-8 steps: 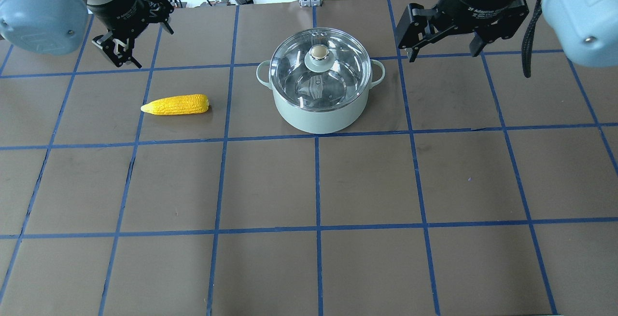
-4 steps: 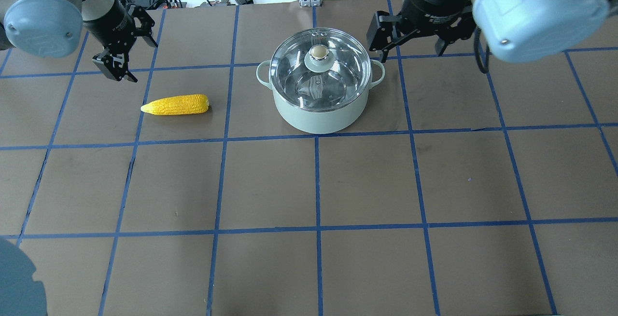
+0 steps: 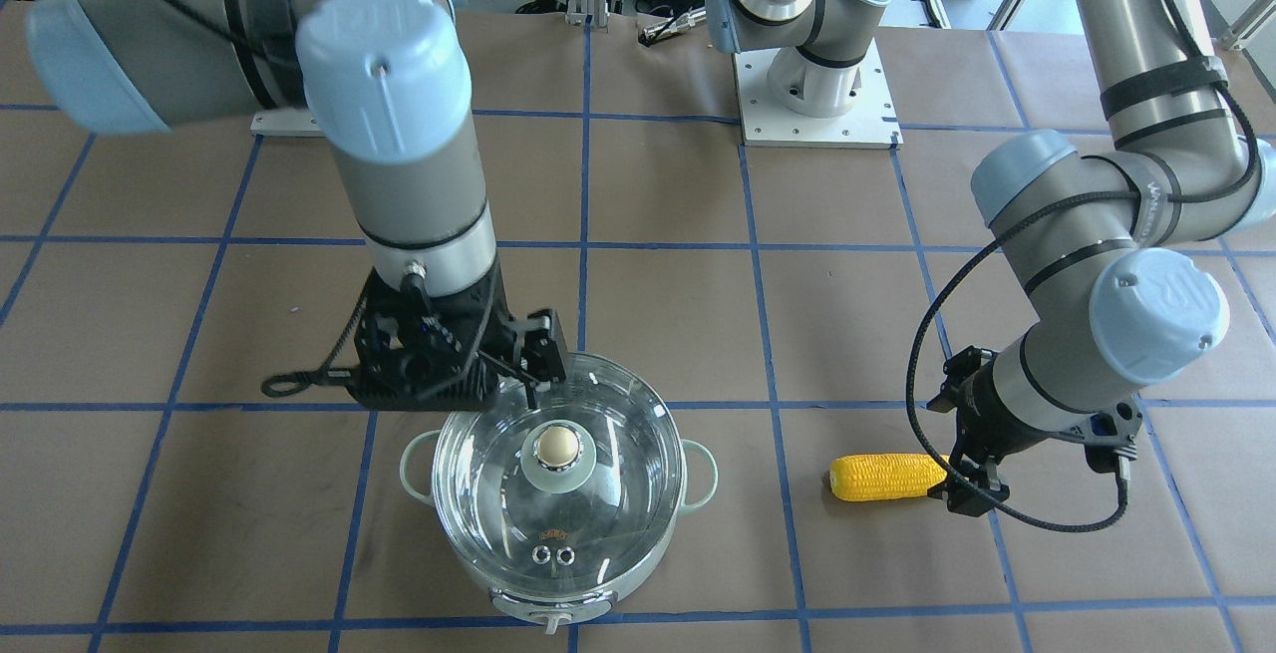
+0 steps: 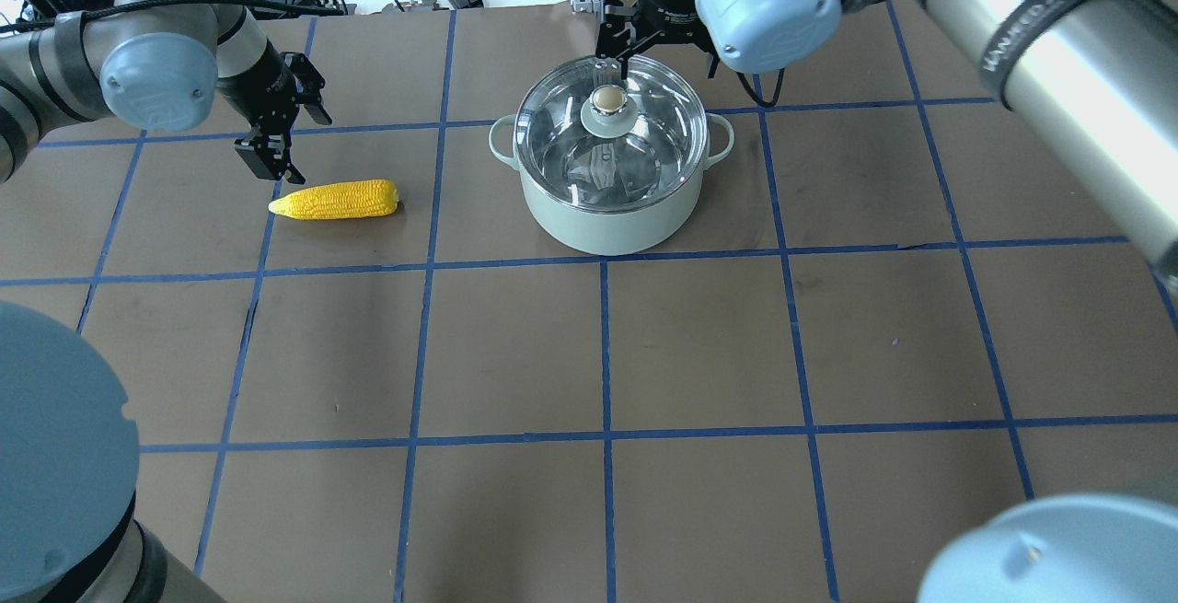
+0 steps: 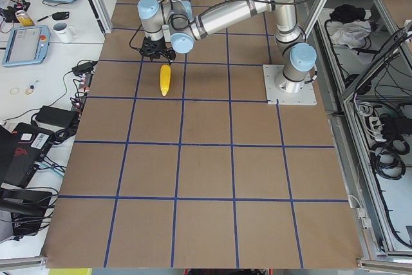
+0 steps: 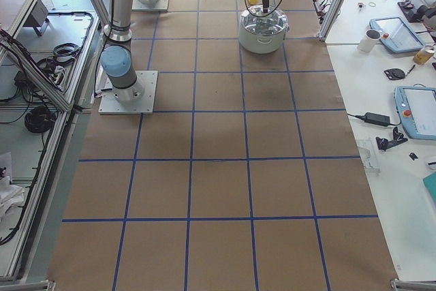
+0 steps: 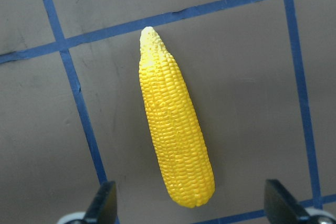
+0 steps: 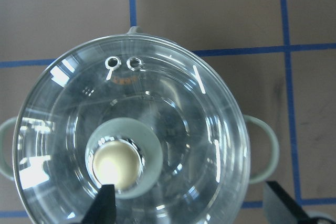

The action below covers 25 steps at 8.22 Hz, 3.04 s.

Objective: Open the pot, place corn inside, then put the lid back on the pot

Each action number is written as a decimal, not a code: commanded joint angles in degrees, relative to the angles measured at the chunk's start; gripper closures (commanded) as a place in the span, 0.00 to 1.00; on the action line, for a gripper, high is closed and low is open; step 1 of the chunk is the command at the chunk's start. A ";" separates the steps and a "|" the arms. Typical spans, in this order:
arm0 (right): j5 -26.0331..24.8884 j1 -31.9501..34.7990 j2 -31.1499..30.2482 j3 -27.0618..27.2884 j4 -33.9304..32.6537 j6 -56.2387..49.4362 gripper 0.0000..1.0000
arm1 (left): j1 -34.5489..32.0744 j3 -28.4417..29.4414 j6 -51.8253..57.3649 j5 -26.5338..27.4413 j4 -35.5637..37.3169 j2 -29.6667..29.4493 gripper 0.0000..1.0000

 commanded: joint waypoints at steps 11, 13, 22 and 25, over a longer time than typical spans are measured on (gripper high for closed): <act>-0.16 3.77 7.83 -1.49 -7.10 5.47 0.31 | 0.01 -0.95 -11.78 -0.19 6.14 -9.62 0.00; -0.16 3.77 7.65 -1.49 -6.74 5.21 0.48 | 0.01 -0.86 -12.67 -0.19 5.27 -9.63 0.00; -0.42 2.29 -0.23 -1.31 -1.16 1.69 0.69 | 0.01 0.11 -15.20 0.07 1.04 -8.49 1.00; 1.07 -3.07 -9.72 2.62 5.38 -3.91 0.68 | 0.01 0.54 -17.57 1.65 -0.37 -3.75 1.00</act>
